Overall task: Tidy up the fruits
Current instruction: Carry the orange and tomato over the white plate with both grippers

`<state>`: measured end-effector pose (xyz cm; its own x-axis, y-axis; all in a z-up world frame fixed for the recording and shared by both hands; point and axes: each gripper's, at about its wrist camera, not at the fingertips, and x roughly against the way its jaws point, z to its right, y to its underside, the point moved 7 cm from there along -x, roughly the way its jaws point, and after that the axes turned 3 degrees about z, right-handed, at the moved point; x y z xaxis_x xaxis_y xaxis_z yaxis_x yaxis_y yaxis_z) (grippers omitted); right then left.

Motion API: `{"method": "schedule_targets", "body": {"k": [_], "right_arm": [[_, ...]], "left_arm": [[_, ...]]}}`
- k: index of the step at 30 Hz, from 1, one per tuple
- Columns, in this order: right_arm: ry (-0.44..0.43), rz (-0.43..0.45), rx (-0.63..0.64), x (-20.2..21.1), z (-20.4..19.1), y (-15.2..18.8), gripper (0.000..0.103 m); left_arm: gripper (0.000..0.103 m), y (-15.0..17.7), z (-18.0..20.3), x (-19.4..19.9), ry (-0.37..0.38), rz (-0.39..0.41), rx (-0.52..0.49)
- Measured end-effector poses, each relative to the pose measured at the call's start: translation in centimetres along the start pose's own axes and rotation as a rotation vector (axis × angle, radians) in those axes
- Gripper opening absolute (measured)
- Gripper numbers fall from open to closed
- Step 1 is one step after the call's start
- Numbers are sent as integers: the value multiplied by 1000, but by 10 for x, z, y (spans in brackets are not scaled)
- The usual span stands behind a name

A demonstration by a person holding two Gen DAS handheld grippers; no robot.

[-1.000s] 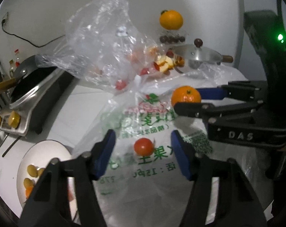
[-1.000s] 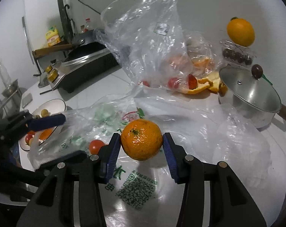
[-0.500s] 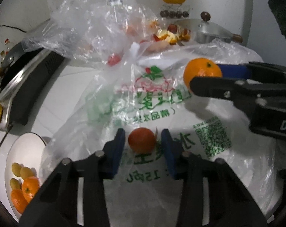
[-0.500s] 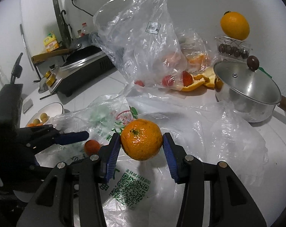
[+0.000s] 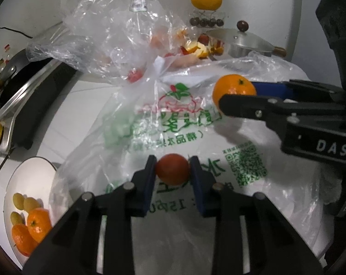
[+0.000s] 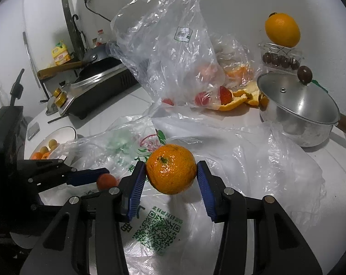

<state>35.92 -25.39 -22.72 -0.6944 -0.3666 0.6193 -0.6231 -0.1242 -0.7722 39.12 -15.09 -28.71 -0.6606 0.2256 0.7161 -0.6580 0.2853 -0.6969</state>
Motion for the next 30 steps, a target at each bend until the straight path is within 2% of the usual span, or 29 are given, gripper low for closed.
{"method": "schedule_targets", "body": {"k": [13,23,30], "right_arm": [[17,14,38,30,-25,-3,49],[34,36,79,54,-56,-3,49],[55,46,105,68,-73,-1,49]], "left_arm": [[31,-5,-7,58,4,104,19],[31,8,-20,103,0,170,41],[31,19,-27,120,9,191,61]]}}
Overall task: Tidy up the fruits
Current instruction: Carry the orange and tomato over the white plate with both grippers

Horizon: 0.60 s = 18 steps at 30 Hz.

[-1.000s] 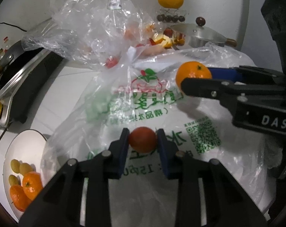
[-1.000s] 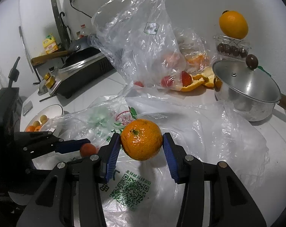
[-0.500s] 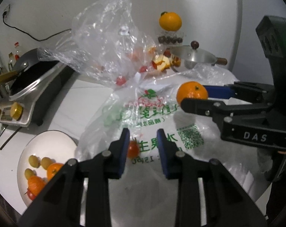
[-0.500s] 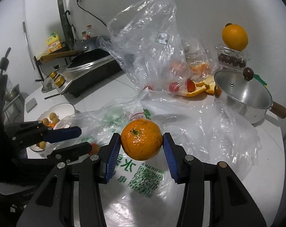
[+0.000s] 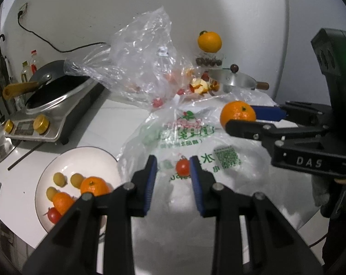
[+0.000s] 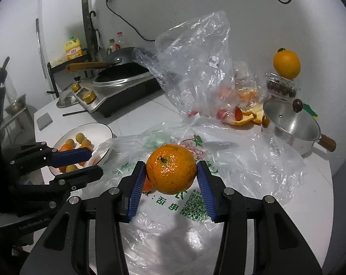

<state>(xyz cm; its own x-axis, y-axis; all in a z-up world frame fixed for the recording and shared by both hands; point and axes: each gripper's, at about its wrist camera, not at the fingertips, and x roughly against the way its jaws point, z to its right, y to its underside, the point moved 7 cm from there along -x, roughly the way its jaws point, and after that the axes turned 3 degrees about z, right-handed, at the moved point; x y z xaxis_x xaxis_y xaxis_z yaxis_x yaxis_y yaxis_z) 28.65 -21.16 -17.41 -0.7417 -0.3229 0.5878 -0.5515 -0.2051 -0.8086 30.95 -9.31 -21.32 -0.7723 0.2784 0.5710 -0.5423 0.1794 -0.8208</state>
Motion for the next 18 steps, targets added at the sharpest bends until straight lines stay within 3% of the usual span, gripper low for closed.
{"method": "schedule_targets", "body": {"k": [7,18], "right_arm": [[13,-13,-9,4,5,8,49],[8,-32,-75,-13,43,20,49]], "left_arm": [[32,4,12,-14,26,-37,-14],[34,7,34,-71,25,-135,-59]]}}
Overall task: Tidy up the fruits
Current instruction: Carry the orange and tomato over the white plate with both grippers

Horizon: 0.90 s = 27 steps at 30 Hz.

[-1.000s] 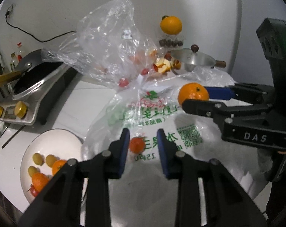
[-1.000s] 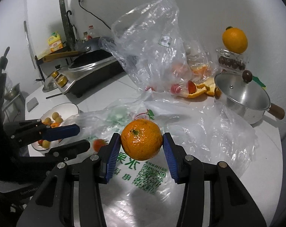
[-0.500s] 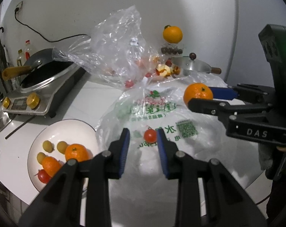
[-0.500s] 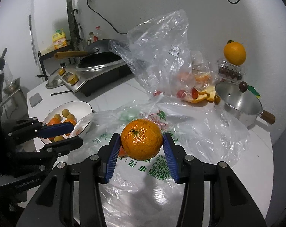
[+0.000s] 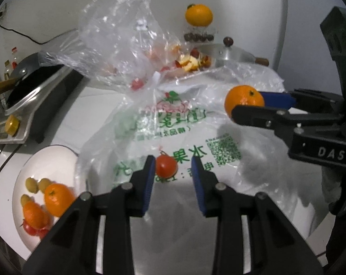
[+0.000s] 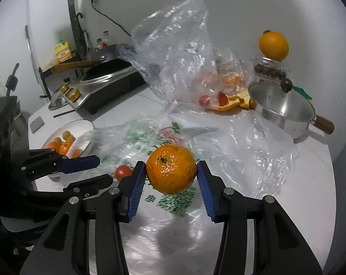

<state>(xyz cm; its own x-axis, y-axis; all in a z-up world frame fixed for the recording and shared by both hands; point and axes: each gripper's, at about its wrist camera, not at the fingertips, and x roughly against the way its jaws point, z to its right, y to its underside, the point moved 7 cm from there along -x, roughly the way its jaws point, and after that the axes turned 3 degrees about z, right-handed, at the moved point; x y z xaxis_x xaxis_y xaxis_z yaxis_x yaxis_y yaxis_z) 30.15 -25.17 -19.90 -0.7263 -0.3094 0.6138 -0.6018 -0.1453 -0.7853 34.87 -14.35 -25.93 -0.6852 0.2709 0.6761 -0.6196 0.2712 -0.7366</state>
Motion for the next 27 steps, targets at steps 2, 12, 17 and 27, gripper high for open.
{"method": "schedule_targets", "body": {"k": [2,12,17,27], "right_arm": [[-3,-7,-11,-5,7,2,49],[-20,-32,-29,-23,20,6,49],[-16,-38,-31,-27,21,5,49],[-4,-36,-5,-22,10,0,49]], "left_arm": [[34,0,2,-10,-4,-20,-7],[37,-1,-9,-43,-63,-68,-25],[37,7,-12,-50,-56,-89,-30],[29,4,-10,-33,-22,-34,-32]]}}
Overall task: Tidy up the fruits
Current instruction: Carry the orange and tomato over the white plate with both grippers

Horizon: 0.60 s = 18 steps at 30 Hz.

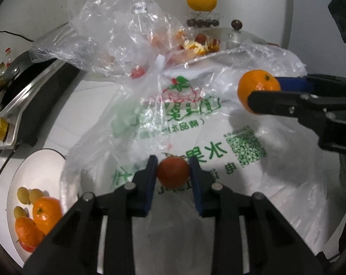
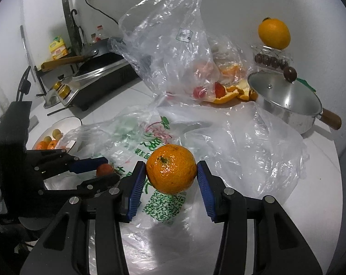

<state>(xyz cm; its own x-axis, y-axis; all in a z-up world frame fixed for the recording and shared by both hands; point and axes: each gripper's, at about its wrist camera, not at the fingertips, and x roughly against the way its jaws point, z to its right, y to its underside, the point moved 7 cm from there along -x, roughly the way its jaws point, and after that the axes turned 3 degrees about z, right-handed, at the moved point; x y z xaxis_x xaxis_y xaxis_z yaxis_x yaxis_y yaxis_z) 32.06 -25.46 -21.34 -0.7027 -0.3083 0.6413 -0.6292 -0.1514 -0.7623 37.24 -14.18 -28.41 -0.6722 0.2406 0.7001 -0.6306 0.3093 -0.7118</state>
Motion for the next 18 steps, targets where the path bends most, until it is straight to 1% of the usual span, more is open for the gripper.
{"method": "schedule_targets", "body": {"k": [7,18], "right_arm": [[-2,15,33,10,-18,-7,49],[-12,36,102,21,-60,-20,49]], "left_arm": [[29,-3,-3,30,9,55,10],[29,-4,-32,81,-3,146,55]]}}
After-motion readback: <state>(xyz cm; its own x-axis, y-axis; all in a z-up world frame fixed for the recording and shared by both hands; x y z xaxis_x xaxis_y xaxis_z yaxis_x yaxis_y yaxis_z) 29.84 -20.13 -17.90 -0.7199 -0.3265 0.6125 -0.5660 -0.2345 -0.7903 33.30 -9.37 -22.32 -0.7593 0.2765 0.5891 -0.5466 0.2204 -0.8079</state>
